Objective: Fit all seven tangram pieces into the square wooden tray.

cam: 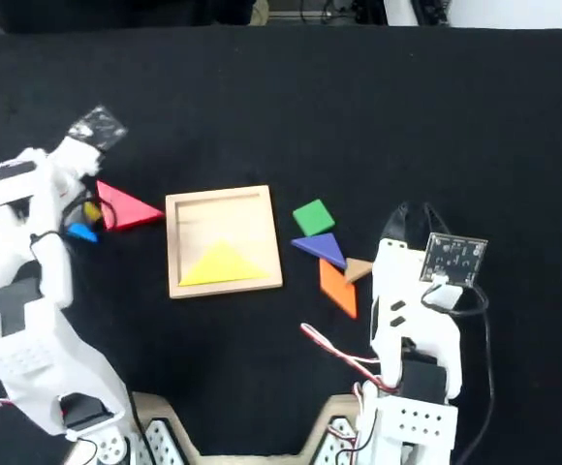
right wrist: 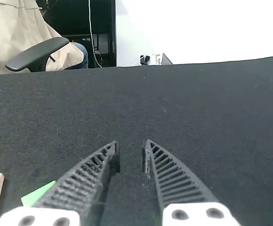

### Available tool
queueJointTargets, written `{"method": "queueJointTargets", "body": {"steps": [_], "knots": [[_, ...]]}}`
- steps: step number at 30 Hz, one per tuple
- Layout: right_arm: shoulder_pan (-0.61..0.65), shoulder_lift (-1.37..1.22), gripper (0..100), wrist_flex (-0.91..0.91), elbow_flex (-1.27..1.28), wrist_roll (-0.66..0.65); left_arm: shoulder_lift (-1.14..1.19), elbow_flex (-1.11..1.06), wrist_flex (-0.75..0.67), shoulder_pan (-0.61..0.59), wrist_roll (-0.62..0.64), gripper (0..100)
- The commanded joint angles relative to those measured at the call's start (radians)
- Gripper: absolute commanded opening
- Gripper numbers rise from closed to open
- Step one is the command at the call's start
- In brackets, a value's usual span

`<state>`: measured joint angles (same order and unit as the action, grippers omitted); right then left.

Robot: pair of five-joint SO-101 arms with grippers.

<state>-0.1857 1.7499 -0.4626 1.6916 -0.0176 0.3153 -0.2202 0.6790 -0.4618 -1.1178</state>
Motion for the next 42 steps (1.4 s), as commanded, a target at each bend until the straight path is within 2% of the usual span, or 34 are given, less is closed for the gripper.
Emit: {"method": "queueJointTargets", "body": {"steps": [1,4,7,9,12,16,22,26,28,34,42], "knots": [[0.017,-0.012,9.6,0.023,0.001,-0.011,-0.026,0.097,0.029,-0.07,0.005,31],[0.017,-0.012,9.6,0.026,0.001,-0.011,-0.054,0.165,0.143,-0.024,0.005,31],[0.017,-0.012,9.6,0.023,0.001,-0.011,-0.057,0.197,0.175,0.081,0.018,31],[0.017,-0.012,9.6,0.021,0.001,-0.014,-0.046,0.203,0.143,0.147,0.08,31],[0.017,-0.012,9.6,0.021,0.001,-0.014,-0.003,0.203,-0.014,0.206,0.196,31],[0.015,-0.012,9.6,0.021,0.001,-0.015,0.112,0.203,-0.235,0.193,0.307,31],[0.015,-0.012,9.6,0.026,0.001,-0.015,0.199,0.203,-0.249,0.107,0.227,31],[0.015,-0.012,9.6,0.026,0.001,-0.015,0.199,0.193,-0.242,0.025,0.219,31],[0.017,-0.012,9.6,0.025,0.001,-0.015,0.199,0.191,-0.207,-0.012,0.206,31],[0.017,-0.012,9.6,0.023,0.001,-0.015,0.198,0.194,0.057,-0.061,-0.008,31],[0.017,-0.012,9.6,0.023,0.001,-0.015,0.071,0.163,0.215,-0.094,-0.044,32]]}}
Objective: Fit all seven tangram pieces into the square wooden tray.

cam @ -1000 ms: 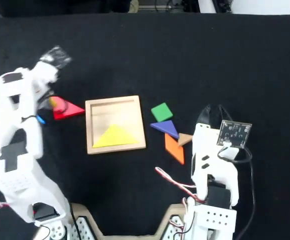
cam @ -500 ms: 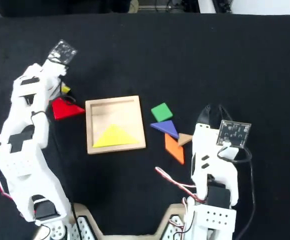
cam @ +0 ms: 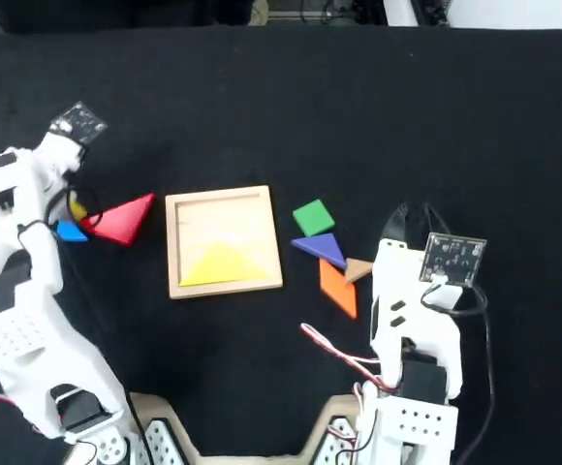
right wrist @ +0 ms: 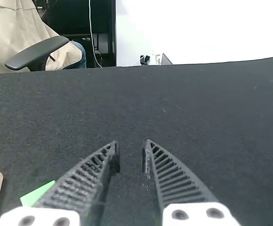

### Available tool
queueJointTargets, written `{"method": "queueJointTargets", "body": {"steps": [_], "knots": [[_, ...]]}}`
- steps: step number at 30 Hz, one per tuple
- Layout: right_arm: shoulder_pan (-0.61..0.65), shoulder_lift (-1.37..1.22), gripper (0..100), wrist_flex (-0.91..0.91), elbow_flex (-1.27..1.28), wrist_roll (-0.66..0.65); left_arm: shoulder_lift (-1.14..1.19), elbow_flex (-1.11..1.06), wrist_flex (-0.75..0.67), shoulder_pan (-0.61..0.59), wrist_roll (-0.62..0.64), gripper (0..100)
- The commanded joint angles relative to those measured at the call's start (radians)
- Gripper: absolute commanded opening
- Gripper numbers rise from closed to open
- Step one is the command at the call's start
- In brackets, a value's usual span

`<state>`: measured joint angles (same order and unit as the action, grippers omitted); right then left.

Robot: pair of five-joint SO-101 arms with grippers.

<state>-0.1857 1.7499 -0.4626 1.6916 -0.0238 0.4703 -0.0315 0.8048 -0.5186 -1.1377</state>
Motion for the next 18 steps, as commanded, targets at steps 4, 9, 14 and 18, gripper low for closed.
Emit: {"method": "queueJointTargets", "body": {"steps": [4,9,14,18], "knots": [[0.017,-0.012,9.6,0.025,0.001,-0.009,-0.239,-0.044,0.186,-0.021,-0.017,32],[0.017,-0.012,9.6,0.023,0.001,-0.009,-0.454,-0.047,0.404,0.128,0.052,31],[0.017,-0.012,9.6,0.023,0.001,-0.009,-0.497,-0.064,0.566,0.262,0.158,32],[0.017,-0.012,9.6,0.021,0.001,-0.009,-0.442,-0.094,0.491,0.259,0.12,37]]}}
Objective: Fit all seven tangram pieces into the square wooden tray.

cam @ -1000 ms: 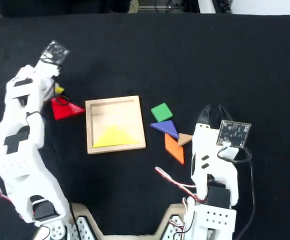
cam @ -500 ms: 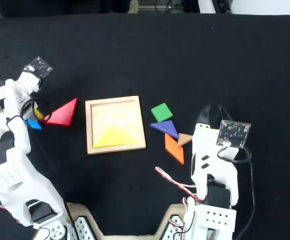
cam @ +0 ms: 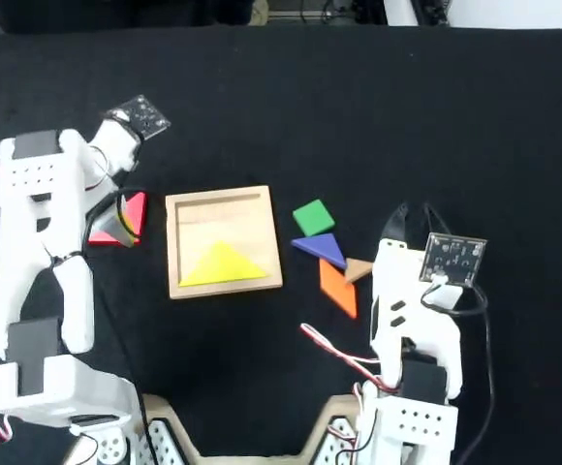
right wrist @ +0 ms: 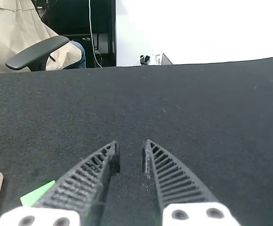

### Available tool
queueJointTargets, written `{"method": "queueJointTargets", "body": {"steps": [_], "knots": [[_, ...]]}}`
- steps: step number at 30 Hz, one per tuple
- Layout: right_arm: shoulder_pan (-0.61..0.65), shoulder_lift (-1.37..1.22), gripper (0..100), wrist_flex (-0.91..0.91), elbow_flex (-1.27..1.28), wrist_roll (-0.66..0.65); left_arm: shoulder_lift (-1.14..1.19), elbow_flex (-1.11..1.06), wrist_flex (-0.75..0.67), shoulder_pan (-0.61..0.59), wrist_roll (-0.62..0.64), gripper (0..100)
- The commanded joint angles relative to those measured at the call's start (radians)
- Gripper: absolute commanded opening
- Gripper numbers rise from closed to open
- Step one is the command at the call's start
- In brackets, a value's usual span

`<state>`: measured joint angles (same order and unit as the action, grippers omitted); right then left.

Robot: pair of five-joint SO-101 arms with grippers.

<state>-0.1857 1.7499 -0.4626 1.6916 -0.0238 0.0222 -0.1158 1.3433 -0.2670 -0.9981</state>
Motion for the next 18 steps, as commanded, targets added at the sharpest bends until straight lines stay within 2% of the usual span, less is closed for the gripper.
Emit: {"method": "queueJointTargets", "body": {"steps": [1,5,9,18], "knots": [[0.017,-0.012,9.6,0.021,0.001,-0.009,0.032,-0.013,-0.087,0.005,-0.029,39],[0.017,-0.012,9.6,0.021,0.001,-0.009,0.153,0.012,-0.186,-0.002,-0.048,45],[0.017,-0.012,9.6,0.021,0.001,-0.009,0.278,0.107,-0.178,-0.004,-0.091,45],[0.017,-0.012,9.6,0.026,0.001,-0.009,0.519,0.297,-0.176,-0.01,-0.057,45]]}}
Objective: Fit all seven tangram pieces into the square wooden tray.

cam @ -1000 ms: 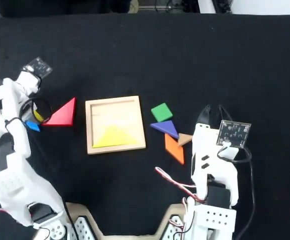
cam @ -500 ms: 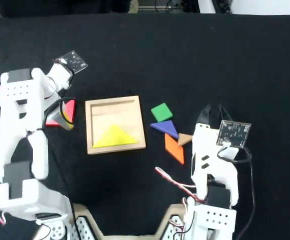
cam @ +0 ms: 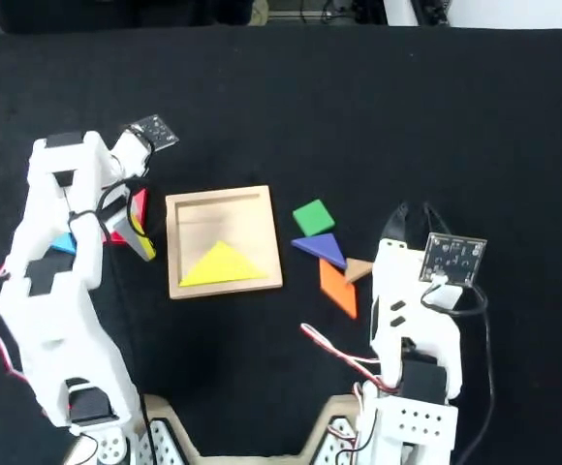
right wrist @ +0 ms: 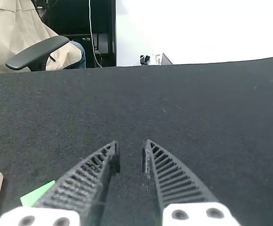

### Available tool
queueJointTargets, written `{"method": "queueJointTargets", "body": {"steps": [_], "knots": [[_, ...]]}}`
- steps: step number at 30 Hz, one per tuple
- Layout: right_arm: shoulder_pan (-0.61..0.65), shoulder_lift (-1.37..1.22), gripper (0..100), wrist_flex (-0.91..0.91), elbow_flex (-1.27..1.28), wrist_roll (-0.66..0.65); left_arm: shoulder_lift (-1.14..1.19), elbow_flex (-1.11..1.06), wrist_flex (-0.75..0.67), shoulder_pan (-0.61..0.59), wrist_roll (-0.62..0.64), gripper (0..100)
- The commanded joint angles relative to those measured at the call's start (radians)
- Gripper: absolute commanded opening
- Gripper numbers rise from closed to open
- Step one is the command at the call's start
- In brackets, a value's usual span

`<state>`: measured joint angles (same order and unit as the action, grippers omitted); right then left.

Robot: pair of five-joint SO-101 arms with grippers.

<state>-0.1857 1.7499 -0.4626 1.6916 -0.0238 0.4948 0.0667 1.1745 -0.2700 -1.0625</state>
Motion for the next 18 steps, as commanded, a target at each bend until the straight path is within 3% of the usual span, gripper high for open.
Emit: {"method": "queueJointTargets", "body": {"steps": [1,12,18], "knots": [[0.017,-0.012,9.6,0.026,0.001,-0.009,0.064,0.13,-0.009,-0.007,0.006,45],[0.017,-0.012,9.6,0.028,0.001,-0.009,0.158,0.217,-0.002,-0.047,0.006,45],[0.031,-0.012,9.6,0.026,0.001,-0.009,0.16,0.22,0.087,-0.071,-0.043,39]]}}
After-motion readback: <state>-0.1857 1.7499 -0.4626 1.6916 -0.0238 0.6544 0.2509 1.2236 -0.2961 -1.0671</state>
